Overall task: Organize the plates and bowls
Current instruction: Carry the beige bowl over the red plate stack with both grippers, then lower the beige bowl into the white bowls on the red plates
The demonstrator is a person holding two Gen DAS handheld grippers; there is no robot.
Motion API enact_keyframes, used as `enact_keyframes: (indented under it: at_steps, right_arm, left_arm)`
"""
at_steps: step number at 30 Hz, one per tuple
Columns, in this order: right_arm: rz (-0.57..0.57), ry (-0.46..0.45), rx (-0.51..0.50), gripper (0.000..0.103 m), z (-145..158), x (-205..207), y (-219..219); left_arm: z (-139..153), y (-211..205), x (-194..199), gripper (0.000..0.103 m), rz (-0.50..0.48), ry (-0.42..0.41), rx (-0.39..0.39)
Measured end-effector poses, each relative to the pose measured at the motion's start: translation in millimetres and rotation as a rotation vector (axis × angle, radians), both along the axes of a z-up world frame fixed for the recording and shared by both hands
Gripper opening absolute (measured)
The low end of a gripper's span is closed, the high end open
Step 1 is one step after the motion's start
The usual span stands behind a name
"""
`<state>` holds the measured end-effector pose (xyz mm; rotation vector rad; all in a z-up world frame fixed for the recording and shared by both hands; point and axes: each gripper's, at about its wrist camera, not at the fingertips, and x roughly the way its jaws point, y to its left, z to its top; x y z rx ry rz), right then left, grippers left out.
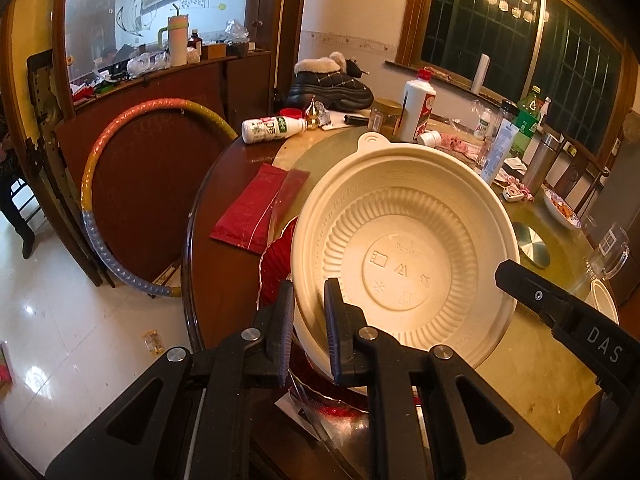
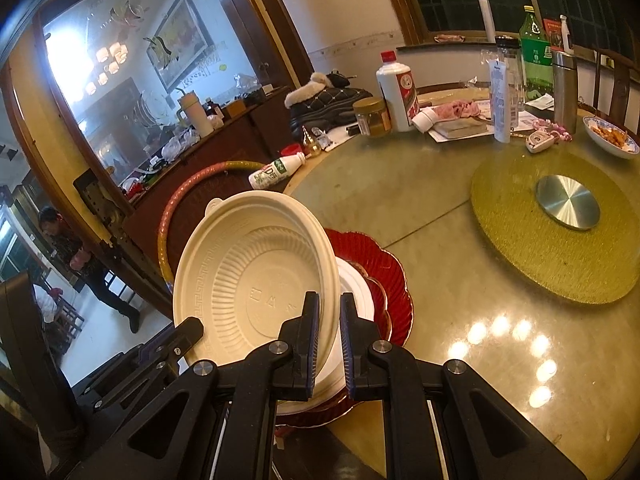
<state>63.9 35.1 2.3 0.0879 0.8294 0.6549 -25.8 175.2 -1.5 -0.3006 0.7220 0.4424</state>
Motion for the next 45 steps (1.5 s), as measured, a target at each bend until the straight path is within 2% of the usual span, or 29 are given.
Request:
enact_keyframes:
  at_steps: [30,38,40,43,45]
  right_arm:
    - [-0.008,0.072,-0.04,0.011,-17.2,10.1,5.1]
    - [-0.013,0.102,-0.03,0.011,-24.4,18.3,6.2]
    - [-0.013,0.103,-0.023,0.014,-23.8,18.7,5.7]
    - [-0.017,0.114,0.003,0.015,-22.3,20.3,4.1]
    - [-0.013,0.11,0.006,0.015,-21.4,21.1,4.1]
  left_arm:
    - [-16.2,12.1,11.5,0.013,-0.03,0.087,-0.082]
    - [-16.0,12.6,15.7,0.013,-0.026,0.092,-0.079]
    - [-15.2,13.2,15.2,0.013,-0.022,0.087,-0.09]
    - [-11.3,15.2,12.4,0.013,0.002,0.063,-0.103]
    - [-6.8,14.4,10.6,0.013,0.019,0.043,-0.08]
